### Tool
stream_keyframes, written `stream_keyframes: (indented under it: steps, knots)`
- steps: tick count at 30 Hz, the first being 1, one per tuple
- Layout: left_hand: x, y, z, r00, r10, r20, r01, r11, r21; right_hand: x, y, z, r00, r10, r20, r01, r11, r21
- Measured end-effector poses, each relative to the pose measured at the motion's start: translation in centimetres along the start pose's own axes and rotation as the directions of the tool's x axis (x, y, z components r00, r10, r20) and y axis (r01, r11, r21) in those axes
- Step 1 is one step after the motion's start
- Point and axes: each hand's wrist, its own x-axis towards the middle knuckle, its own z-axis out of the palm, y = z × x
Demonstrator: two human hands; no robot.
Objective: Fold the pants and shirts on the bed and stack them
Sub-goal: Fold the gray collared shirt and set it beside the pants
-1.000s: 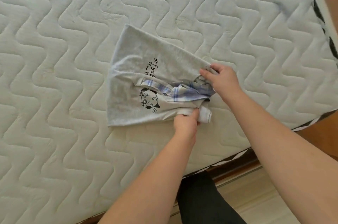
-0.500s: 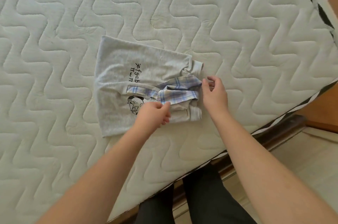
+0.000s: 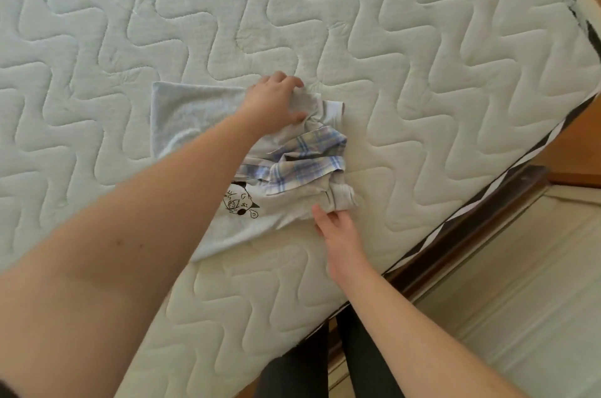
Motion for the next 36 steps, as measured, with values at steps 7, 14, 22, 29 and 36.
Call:
stream_keyframes:
  steps: [7, 14, 22, 29, 36]
  knots:
    - [3.3, 0.1, -3.2, 0.958, 0.013, 0.287, -0.066, 0.983, 0.174, 0.7, -0.6, 3.1, 0.982, 0.189, 0.004, -0.178, 0.917, 0.357]
    - [3.4, -0.1, -3.5, 0.929, 0.049, 0.367, -0.114, 0.981, 0.157, 0.0, -0.6, 3.9, 0.979, 0.193, -0.07, -0.158, 0.926, 0.343]
    - [-1.4, -0.6, -4.5, 0.867, 0.039, 0.496, -0.024, 0.999, -0.037, -1.9, -1.9, 2.4, 0.991, 0.023, -0.13, -0.017, 0.999, 0.047]
    - [-11.6, -0.7, -4.7, 0.975, 0.006, 0.221, 0.137, 0.767, -0.626, -3.9, -5.5, -0.5, 0.99, -0.124, 0.066, 0.12, 0.991, 0.059]
    - [-22.9, 2.1, -3.8, 0.924, -0.372, 0.085, 0.208, 0.303, -0.93, -8.1, -8.1, -0.6, 0.949, -0.245, 0.197, 0.275, 0.951, -0.141]
